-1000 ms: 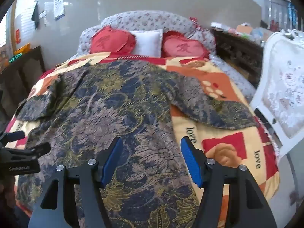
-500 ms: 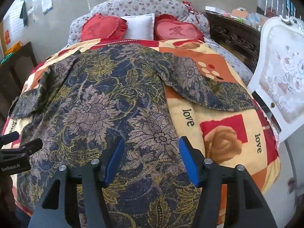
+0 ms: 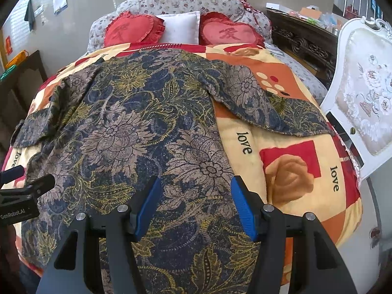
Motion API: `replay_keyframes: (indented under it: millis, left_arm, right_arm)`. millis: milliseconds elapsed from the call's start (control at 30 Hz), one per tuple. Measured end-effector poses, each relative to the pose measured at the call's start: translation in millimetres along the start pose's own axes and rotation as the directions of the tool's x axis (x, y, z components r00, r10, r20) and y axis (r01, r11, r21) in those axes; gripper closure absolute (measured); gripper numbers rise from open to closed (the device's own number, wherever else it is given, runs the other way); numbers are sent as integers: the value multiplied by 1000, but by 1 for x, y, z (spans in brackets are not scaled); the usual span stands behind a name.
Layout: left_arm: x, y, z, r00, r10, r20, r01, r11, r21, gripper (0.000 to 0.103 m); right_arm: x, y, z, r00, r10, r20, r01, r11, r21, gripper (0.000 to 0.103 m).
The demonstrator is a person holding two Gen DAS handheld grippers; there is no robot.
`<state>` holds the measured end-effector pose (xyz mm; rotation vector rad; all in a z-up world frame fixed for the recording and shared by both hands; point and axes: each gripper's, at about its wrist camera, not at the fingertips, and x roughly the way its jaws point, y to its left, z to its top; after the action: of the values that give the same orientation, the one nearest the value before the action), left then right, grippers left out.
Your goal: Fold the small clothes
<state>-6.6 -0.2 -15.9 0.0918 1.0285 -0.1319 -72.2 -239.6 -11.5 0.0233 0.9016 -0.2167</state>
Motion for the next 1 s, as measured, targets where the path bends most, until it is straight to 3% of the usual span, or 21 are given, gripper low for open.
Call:
replay_keyframes:
  millis: [233,333,467,600,700,833,1000]
  left_arm:
    - [4,3,0,1000,23,11,-23,1000,8,0]
    - [7,7,2,998,-21,63,19,999,28,0]
    - [22,15,4,999,-13,30,12,999,44,0]
    - [31,33,10,1000,15,-10,-15,1000,-6,0]
    - [30,45,10,999,53,6,-53,998,-34,0]
    - [36,53,5,1000,-19,-12,18,997,-74,0]
    - [31,59,3,999,-30,34,34,990,-140,1]
  right_arm:
    - [1,3,0,1000,2,-4,-2,1000,-5,25]
    - [2,4,0,1000,4,-4,-5,1000,-4,25]
    - [6,4,1,1000,5,-7,-5,1000,1,25]
    - [11,3,5,1000,5,-7,-5,1000,6,25]
    - [11,6,9,1000,9,2,-9,1000,3,25]
    - [14,13,12,1000,20,8,-20,1000,2,25]
    - [22,19,17,1000,16,5,-16,1000,-1,25]
